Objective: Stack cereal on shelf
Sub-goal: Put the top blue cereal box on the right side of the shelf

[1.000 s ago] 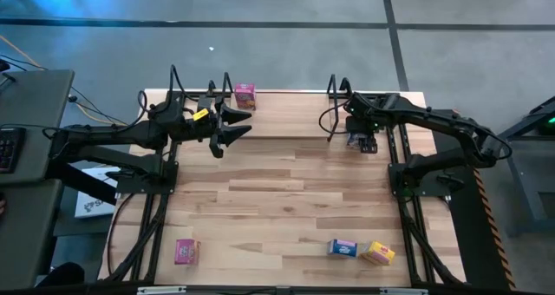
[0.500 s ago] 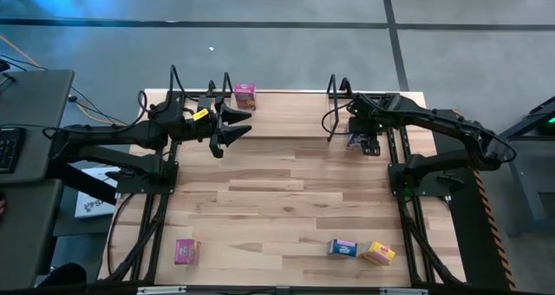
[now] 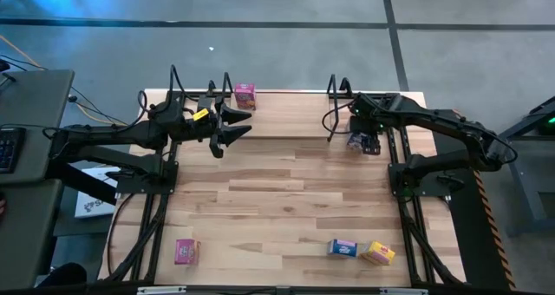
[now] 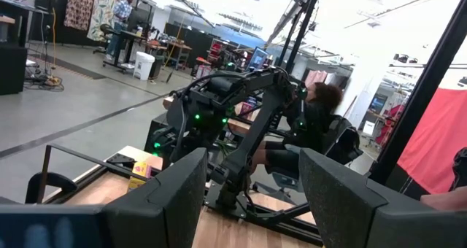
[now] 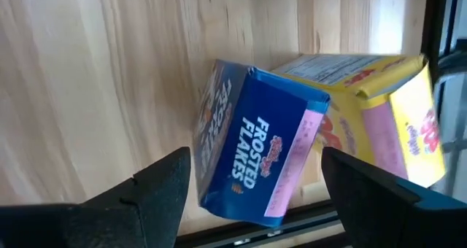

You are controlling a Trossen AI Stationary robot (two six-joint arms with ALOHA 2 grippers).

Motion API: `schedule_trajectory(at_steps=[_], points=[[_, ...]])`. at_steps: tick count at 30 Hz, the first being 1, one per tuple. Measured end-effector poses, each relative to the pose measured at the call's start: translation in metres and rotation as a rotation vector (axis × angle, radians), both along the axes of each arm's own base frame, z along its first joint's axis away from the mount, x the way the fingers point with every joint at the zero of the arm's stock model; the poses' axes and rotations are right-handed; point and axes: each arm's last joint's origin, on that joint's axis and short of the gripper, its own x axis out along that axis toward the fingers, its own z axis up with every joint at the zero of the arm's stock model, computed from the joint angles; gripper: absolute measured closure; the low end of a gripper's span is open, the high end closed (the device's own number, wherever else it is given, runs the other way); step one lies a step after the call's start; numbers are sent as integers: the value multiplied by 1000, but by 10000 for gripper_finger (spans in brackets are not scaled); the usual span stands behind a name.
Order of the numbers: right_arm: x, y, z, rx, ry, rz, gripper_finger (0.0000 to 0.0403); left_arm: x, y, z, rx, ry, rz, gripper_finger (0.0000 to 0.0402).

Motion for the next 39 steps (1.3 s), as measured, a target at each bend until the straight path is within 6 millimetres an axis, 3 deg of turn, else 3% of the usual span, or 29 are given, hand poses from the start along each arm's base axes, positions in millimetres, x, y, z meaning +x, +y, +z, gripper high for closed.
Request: schedule_trajectory(at_steps=[15, 32, 35, 39], points=[[2, -3, -1, -14, -31, -132, 116, 0, 0, 0, 0, 0, 0, 193], [20, -14, -26, 59, 55, -152, 117, 0, 0, 0, 0, 0, 0, 193], [24, -16, -30, 59, 52, -156, 131, 0, 0, 0, 0, 0, 0, 193], [25, -17, -33, 65, 60, -167, 178, 0, 0, 0, 0, 0, 0, 193]])
